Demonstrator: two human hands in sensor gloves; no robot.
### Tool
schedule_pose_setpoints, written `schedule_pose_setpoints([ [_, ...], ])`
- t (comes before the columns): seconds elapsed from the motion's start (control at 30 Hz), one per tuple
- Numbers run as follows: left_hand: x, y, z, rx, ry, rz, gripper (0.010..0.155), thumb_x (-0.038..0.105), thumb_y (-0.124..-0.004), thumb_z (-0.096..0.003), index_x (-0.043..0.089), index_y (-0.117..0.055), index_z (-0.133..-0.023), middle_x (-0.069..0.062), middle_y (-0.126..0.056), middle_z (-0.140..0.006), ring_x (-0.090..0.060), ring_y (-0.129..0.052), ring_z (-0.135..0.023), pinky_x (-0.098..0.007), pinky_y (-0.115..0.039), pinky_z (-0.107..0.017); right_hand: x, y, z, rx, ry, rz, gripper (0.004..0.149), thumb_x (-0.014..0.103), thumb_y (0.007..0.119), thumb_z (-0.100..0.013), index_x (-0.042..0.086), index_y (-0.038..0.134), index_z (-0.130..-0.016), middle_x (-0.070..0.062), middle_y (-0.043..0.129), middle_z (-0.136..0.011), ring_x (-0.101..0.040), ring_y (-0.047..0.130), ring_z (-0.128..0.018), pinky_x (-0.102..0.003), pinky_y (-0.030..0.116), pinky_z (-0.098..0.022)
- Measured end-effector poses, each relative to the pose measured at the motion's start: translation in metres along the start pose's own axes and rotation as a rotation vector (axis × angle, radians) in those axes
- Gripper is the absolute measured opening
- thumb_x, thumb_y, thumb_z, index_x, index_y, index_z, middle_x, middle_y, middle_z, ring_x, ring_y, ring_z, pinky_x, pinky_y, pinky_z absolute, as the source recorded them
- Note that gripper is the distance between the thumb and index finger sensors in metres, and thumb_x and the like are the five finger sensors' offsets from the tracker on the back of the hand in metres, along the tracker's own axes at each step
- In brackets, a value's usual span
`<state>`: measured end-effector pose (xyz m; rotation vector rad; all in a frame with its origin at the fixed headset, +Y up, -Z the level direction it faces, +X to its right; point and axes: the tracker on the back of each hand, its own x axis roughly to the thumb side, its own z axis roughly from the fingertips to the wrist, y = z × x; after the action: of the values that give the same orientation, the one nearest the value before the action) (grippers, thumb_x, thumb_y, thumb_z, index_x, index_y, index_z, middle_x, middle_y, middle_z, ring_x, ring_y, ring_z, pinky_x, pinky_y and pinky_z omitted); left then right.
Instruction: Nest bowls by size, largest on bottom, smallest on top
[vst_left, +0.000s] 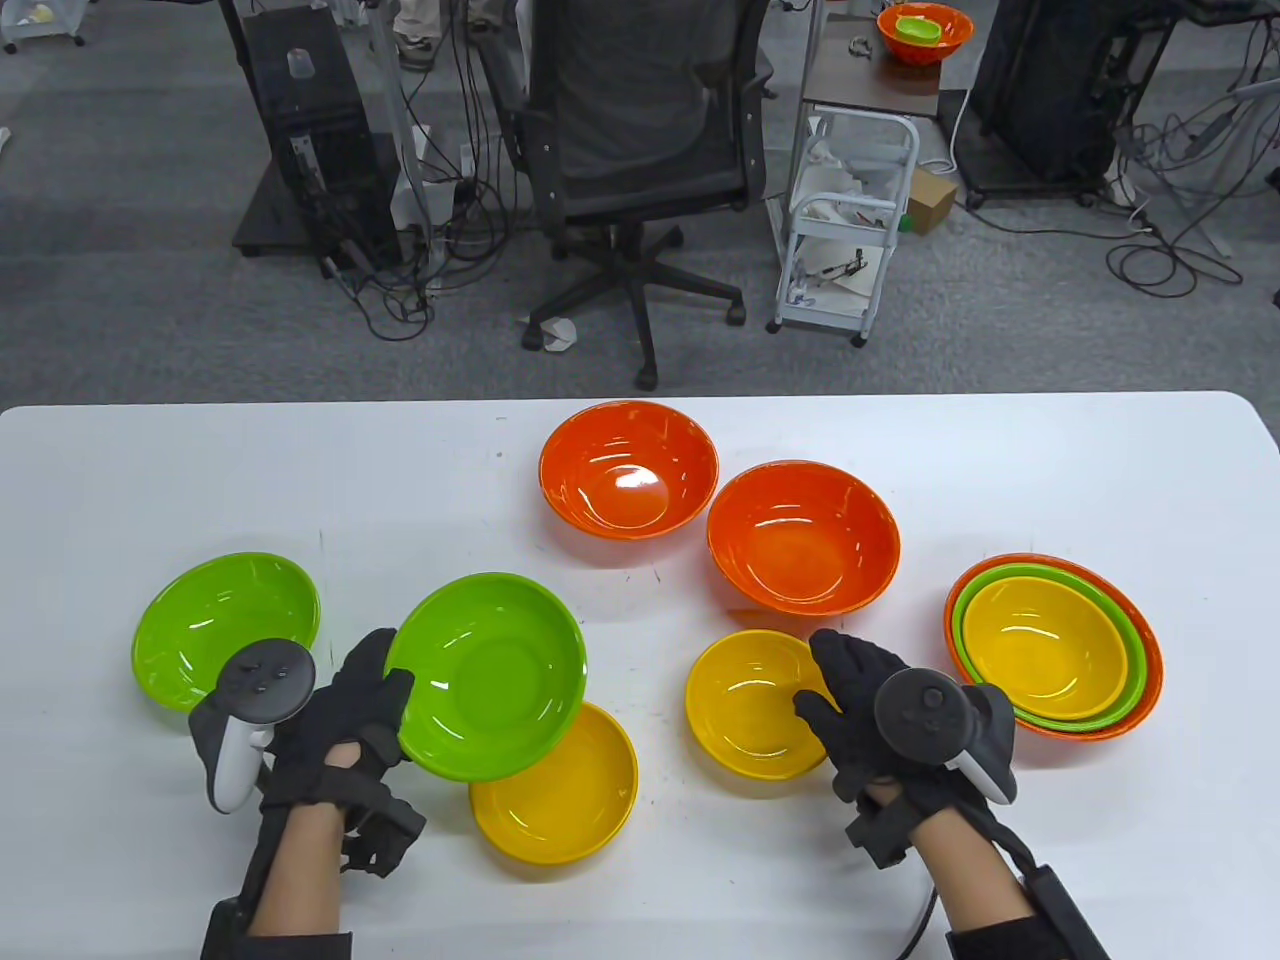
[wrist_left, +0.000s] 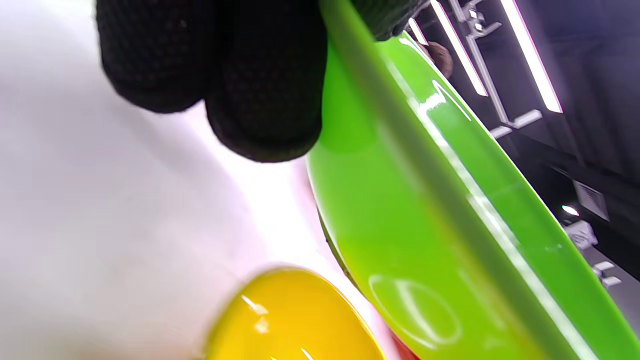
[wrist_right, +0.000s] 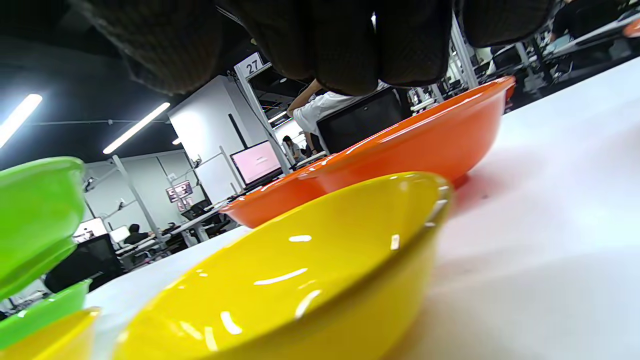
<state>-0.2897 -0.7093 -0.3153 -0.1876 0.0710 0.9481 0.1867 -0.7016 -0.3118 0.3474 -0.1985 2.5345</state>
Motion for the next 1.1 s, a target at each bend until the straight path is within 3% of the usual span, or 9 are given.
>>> schedule_pose_setpoints([
  [0.33,0.038,-0.059,0.001,-0.137,-0.150,-0.038,0.065,0.031,-0.070,-0.0546,0.016,-0.042,-0.112,-0.014,-0.080,-0.092,-0.020,-0.104,-0.045,-0.037,-0.091,-0.041,0.020,0.007,0.003,0.102,-0.031,-0.245,0.077,0.049,0.079,-0.045,0.004,0.057,-0.104,-0.023,0.075,-0.094,-0.054,0.075,-0.080,-0.067,0.064,-0.057],
  [0.57,0.053,-0.085,0.004,-0.221,-0.208,-0.055,0.067,0.031,-0.071,-0.0542,0.017,-0.041,-0.112,-0.015,-0.077,-0.095,-0.021,-0.105,-0.047,-0.038,-0.092,-0.042,0.027,0.014,0.003,0.138,0.008,-0.300,0.078,0.051,0.079,-0.045,0.001,0.059,-0.102,-0.020,0.090,-0.073,-0.048,0.090,-0.056,-0.060,0.075,-0.043],
  [0.67,0.057,-0.091,0.005,-0.249,-0.226,-0.030,0.067,0.030,-0.071,-0.0541,0.017,-0.041,-0.112,-0.016,-0.077,-0.095,-0.022,-0.105,-0.047,-0.038,-0.092,-0.042,0.026,0.016,0.001,0.160,0.024,-0.320,0.076,0.049,0.080,-0.045,-0.001,0.062,-0.100,-0.016,0.093,-0.064,-0.043,0.094,-0.045,-0.056,0.078,-0.036],
  [0.8,0.061,-0.098,0.006,-0.284,-0.236,-0.033,0.068,0.031,-0.071,-0.0541,0.018,-0.040,-0.113,-0.016,-0.075,-0.097,-0.022,-0.104,-0.049,-0.038,-0.091,-0.043,0.026,0.022,-0.002,0.184,0.062,-0.392,0.065,0.036,0.082,-0.047,-0.007,0.068,-0.093,-0.014,0.096,-0.050,-0.038,0.096,-0.032,-0.053,0.080,-0.027],
  [1.1,0.059,-0.092,-0.001,-0.324,-0.272,-0.029,0.067,0.038,-0.071,-0.0543,0.016,-0.045,-0.112,-0.014,-0.080,-0.094,-0.020,-0.103,-0.052,-0.039,-0.089,-0.045,0.024,0.022,-0.010,0.102,0.092,-0.411,0.055,0.029,0.080,-0.047,-0.009,0.073,-0.086,-0.014,0.094,-0.041,-0.036,0.094,-0.021,-0.050,0.080,-0.022],
])
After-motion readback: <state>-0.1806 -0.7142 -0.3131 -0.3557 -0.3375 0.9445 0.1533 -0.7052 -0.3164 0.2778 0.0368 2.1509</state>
